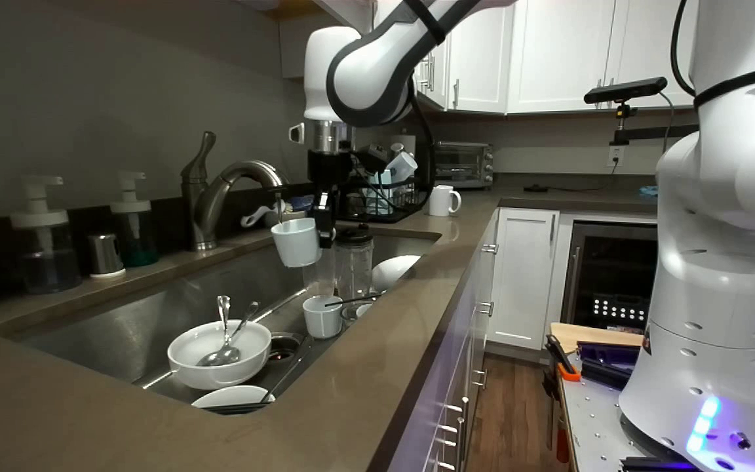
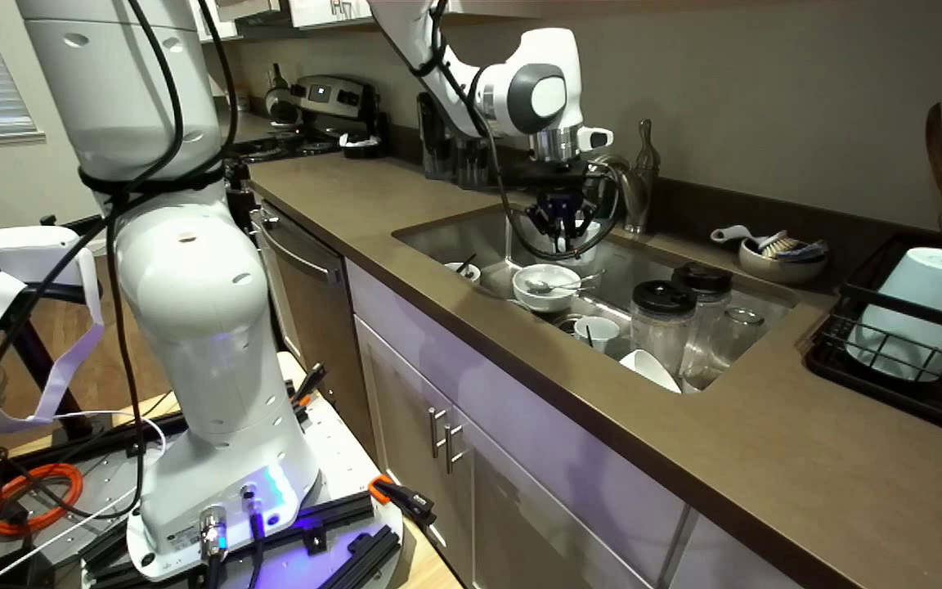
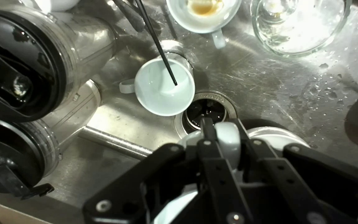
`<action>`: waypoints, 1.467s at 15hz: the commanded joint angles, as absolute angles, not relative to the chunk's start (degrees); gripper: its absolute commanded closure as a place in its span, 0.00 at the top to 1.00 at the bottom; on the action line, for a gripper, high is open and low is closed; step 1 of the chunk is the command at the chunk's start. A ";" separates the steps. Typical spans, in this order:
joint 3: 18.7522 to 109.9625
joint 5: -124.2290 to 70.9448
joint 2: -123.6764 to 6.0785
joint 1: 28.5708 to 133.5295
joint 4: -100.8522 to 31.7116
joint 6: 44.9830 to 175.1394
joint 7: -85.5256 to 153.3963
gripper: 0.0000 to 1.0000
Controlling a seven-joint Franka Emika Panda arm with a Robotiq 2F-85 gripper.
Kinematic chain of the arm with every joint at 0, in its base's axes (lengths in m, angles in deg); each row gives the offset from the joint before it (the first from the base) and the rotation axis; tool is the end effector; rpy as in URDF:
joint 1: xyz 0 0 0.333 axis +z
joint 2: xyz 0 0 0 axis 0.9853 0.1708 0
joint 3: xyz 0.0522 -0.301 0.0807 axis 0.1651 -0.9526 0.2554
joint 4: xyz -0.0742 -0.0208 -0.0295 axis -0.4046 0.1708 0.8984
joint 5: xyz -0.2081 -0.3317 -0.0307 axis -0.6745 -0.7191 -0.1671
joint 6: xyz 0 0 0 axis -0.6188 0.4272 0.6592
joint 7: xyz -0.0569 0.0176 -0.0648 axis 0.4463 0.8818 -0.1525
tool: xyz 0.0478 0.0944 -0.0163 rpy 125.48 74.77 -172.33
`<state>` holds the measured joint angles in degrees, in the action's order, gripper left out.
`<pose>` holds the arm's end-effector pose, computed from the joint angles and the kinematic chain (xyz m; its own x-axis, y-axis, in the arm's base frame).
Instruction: Take the smaller mug on the counter, fill it with water and place it on the left side of the counter
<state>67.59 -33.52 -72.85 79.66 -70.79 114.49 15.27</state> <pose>0.5410 -0.0121 0.3614 0.9340 0.3443 0.0949 0.3276 -0.9318 0.1566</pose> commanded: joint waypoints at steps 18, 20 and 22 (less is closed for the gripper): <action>73.27 -37.22 -72.64 86.19 -76.40 117.66 19.59 0.04; 73.72 -37.00 -73.74 86.39 -76.47 117.48 19.17 0.04; 74.04 -37.43 -74.79 86.78 -76.39 117.27 19.59 0.04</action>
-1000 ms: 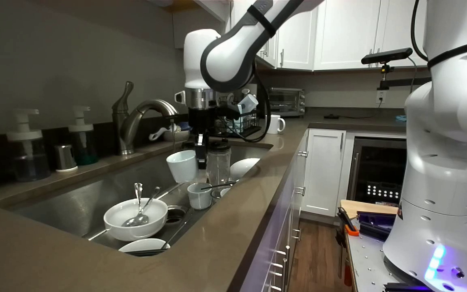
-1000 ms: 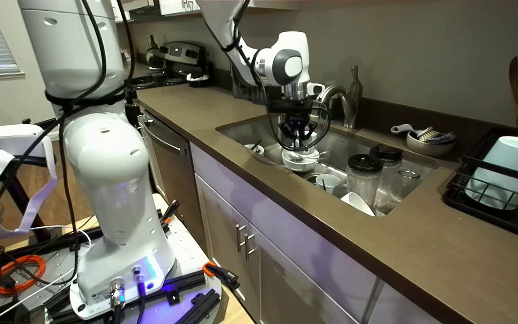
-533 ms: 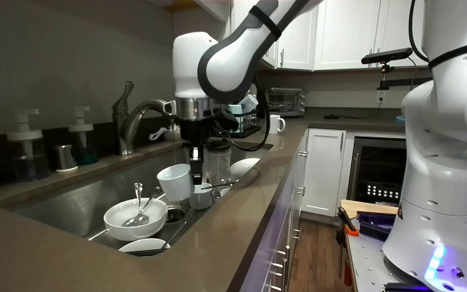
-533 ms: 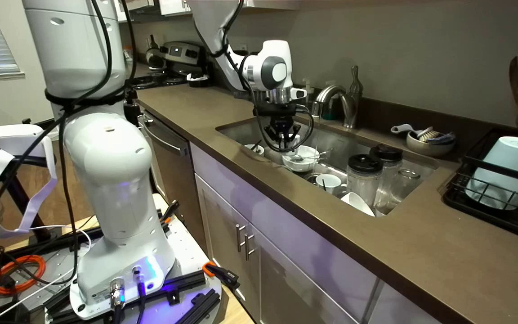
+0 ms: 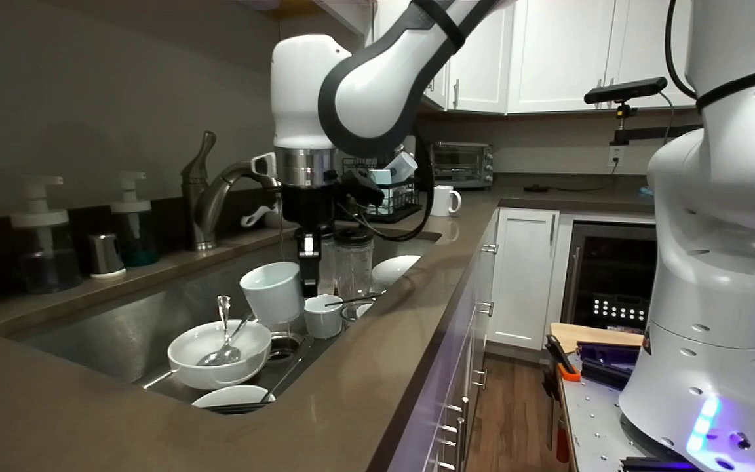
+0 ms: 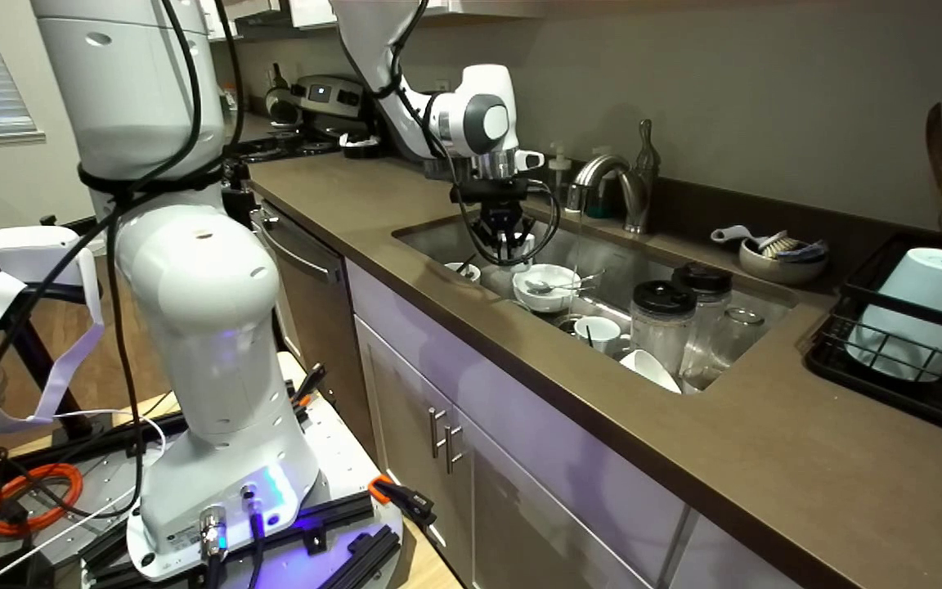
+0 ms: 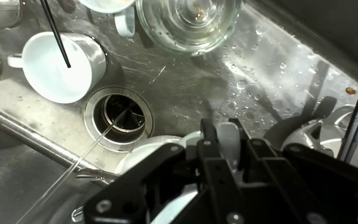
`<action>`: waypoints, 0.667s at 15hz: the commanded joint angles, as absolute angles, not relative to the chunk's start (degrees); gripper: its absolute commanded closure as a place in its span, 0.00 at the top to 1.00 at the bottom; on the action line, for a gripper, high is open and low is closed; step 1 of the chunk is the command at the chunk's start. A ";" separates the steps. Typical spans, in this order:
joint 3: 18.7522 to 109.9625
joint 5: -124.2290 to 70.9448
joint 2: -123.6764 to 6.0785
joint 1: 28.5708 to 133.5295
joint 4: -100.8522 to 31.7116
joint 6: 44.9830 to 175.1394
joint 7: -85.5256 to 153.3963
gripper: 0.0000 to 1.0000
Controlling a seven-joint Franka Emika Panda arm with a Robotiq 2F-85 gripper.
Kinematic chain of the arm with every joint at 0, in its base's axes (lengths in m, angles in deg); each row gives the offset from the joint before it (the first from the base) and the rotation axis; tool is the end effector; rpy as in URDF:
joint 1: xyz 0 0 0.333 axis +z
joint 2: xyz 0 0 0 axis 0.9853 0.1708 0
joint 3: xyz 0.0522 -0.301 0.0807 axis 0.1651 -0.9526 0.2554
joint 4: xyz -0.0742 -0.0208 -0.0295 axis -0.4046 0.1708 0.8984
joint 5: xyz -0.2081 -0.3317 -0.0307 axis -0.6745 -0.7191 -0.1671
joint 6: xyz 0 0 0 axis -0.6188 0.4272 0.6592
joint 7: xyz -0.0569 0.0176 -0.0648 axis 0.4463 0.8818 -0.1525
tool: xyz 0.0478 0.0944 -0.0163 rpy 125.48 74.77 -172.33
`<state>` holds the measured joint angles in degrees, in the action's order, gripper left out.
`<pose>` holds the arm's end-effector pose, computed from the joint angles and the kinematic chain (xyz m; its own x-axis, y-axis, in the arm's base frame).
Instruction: Take the smaller mug on the counter, fill it with water and place it on the left side of the counter
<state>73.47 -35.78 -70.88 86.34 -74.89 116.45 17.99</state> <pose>0.5125 0.1030 0.3157 0.8486 0.5283 0.0291 0.5194 -0.8423 0.1440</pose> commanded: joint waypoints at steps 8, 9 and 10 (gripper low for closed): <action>76.25 -36.80 -77.89 88.27 -75.72 117.36 18.41 0.04; 76.44 -36.77 -77.94 88.52 -75.47 117.23 18.21 0.04; 76.72 -36.59 -77.97 88.72 -75.28 117.10 17.91 0.04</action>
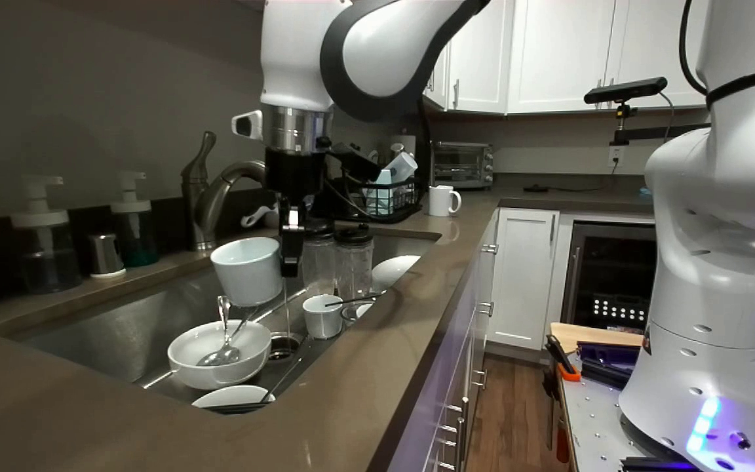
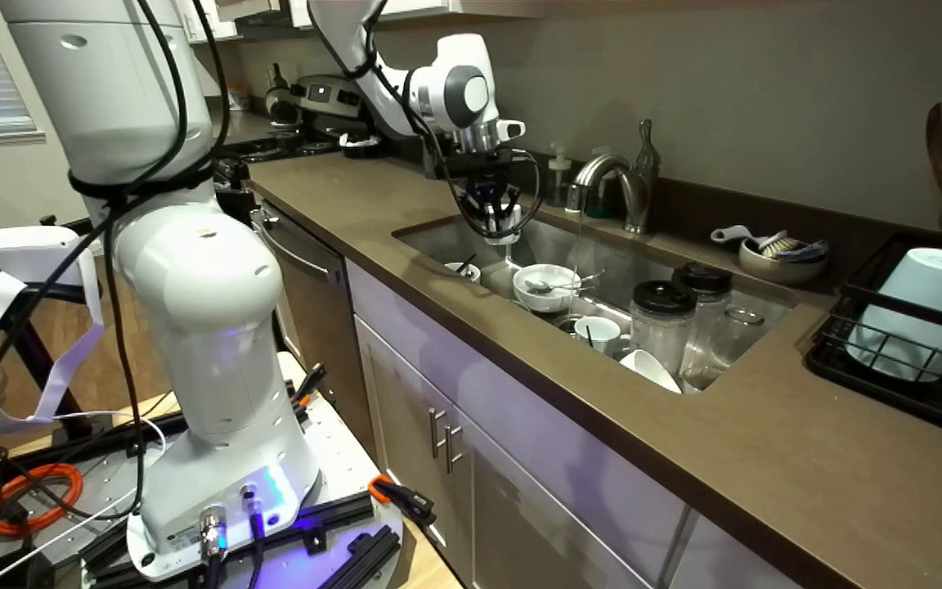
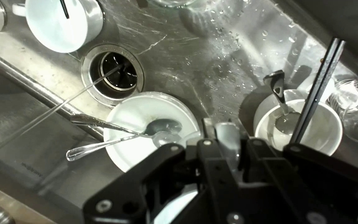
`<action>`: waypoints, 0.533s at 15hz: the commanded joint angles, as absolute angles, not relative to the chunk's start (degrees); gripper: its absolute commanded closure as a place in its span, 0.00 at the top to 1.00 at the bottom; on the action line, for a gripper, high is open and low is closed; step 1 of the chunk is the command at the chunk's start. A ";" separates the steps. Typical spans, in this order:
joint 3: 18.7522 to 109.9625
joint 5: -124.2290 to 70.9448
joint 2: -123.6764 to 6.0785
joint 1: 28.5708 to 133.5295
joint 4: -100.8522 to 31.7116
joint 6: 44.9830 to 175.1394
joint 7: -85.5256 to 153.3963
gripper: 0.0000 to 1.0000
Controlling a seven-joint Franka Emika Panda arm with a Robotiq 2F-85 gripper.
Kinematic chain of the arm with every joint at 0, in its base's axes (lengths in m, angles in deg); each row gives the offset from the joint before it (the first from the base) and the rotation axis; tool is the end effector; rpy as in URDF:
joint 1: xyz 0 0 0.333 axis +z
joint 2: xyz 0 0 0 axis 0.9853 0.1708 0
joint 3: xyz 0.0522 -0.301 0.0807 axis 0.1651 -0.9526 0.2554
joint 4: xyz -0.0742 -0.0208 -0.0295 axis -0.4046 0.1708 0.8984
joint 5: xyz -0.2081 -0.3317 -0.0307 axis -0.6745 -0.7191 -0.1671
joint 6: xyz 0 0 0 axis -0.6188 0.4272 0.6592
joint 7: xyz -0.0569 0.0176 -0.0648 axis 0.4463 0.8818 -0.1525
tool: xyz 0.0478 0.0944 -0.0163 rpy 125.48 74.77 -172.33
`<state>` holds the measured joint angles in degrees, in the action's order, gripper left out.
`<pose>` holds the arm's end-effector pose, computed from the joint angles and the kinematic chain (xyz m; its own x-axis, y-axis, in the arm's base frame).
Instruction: Take the smaller mug on the counter, fill it with water and place it on the left side of the counter
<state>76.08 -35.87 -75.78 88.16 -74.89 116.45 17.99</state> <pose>0.5026 0.1422 0.3602 0.7989 0.5922 0.1053 0.5701 -0.8013 0.1814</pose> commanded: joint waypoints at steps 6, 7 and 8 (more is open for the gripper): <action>78.29 -34.78 -77.89 90.46 -73.66 115.91 15.59 0.04; 78.58 -34.68 -77.79 90.76 -73.38 115.78 15.40 0.04; 78.85 -34.77 -77.56 91.02 -73.08 115.67 15.33 0.04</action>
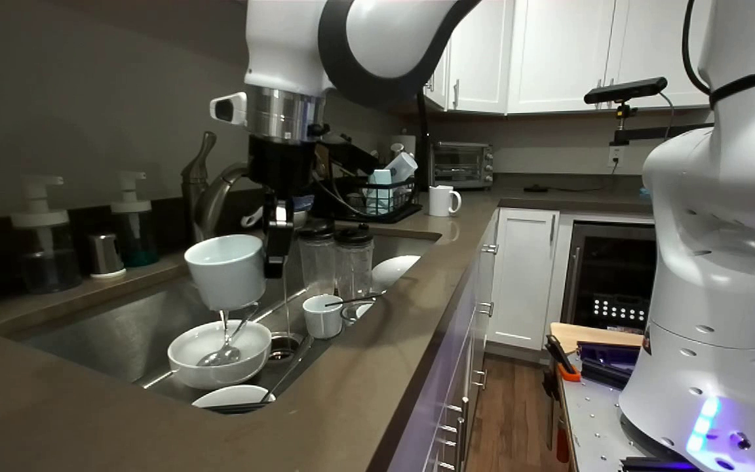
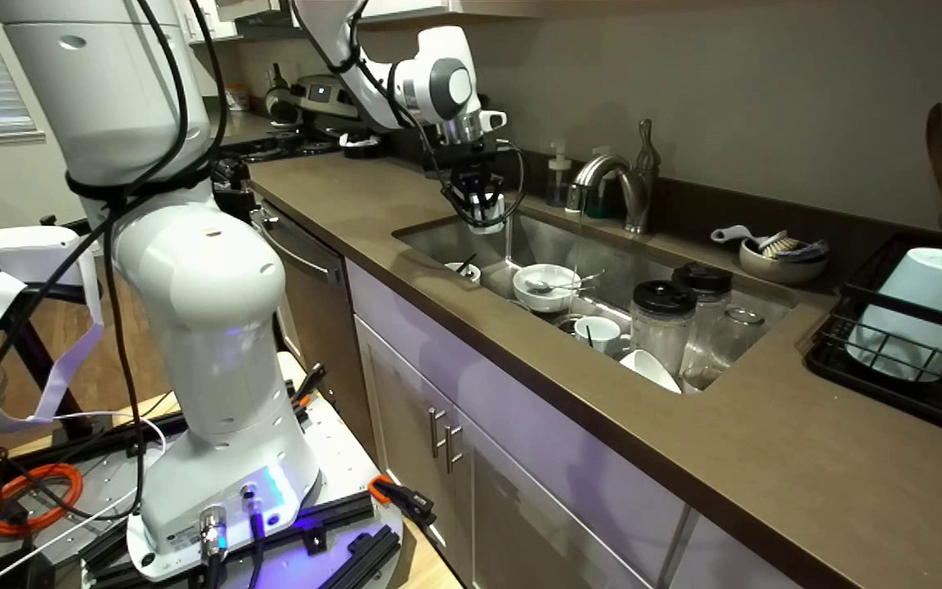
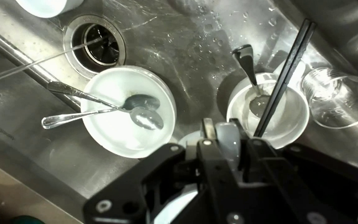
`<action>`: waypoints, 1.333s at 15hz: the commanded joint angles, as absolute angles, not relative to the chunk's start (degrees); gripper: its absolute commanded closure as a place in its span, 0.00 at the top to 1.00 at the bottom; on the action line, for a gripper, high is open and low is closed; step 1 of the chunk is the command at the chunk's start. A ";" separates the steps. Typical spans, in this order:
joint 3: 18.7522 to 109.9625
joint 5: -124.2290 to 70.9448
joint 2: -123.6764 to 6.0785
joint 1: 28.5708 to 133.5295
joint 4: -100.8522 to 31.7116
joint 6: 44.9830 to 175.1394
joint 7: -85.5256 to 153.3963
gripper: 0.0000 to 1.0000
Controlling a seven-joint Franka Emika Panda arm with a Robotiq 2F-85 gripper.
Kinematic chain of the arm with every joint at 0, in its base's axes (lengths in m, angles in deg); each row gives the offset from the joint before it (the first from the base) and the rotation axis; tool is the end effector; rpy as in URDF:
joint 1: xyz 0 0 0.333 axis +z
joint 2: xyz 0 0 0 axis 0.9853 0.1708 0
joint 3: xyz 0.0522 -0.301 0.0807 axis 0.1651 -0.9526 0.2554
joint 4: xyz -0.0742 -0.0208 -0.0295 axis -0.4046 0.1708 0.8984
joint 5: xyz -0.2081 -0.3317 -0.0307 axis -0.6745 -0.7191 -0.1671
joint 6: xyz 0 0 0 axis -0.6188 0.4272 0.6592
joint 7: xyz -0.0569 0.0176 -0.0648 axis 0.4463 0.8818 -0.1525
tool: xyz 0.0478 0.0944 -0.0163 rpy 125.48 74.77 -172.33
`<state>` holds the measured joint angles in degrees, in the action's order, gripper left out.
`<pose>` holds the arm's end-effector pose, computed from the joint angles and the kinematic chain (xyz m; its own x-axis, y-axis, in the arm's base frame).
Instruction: Take the smaller mug on the counter, fill it with water and place it on the left side of the counter
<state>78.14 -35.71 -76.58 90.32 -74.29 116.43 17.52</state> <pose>0.4931 0.1797 0.3720 0.7466 0.6533 0.1257 0.6280 -0.7544 0.1909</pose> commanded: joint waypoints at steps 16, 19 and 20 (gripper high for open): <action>78.88 -35.61 -76.60 91.00 -73.90 116.24 17.30 0.16; 78.88 -35.61 -76.60 91.00 -73.90 116.24 17.30 0.16; 78.88 -35.61 -76.60 91.00 -73.90 116.24 17.30 0.04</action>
